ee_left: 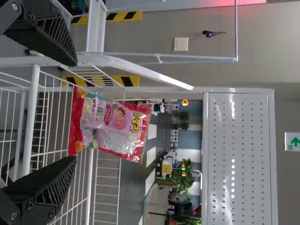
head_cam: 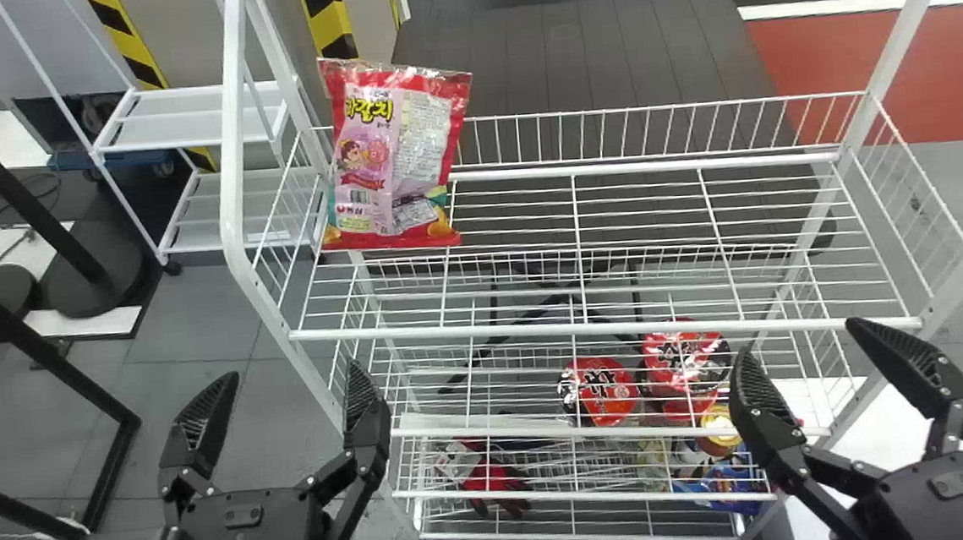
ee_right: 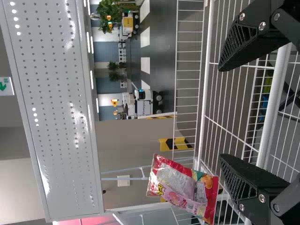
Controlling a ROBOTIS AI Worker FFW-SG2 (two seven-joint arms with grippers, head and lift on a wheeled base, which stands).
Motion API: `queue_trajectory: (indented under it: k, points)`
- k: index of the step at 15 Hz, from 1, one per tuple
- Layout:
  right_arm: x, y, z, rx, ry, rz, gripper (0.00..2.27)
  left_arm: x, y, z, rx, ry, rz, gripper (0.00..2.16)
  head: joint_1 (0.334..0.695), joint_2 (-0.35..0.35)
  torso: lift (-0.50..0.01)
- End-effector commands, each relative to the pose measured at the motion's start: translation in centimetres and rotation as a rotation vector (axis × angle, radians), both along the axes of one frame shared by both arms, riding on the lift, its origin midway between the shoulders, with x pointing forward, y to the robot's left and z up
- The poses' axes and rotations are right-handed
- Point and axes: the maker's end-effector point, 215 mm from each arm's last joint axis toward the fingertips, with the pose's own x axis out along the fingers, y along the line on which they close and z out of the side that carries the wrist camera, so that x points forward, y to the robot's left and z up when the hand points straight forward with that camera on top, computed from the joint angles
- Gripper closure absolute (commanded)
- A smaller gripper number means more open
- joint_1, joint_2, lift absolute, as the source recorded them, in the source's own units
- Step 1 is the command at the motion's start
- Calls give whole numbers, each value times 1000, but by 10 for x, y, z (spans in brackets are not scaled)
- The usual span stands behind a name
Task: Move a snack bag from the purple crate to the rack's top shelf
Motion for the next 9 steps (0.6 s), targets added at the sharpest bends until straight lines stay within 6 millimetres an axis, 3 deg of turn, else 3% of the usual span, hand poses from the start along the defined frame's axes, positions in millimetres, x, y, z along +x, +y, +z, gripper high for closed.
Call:
queue_trajectory:
  k: [1, 9]
  points:
    - [1, 0, 3, -1, -8, 1, 184, 1, 0, 3, -1, -5, -2, 110, 695, 93, 0]
    - [1, 0, 3, -3, -9, -2, 188, 2, 6, -1, -12, 3, -6, 137, 695, 95, 0]
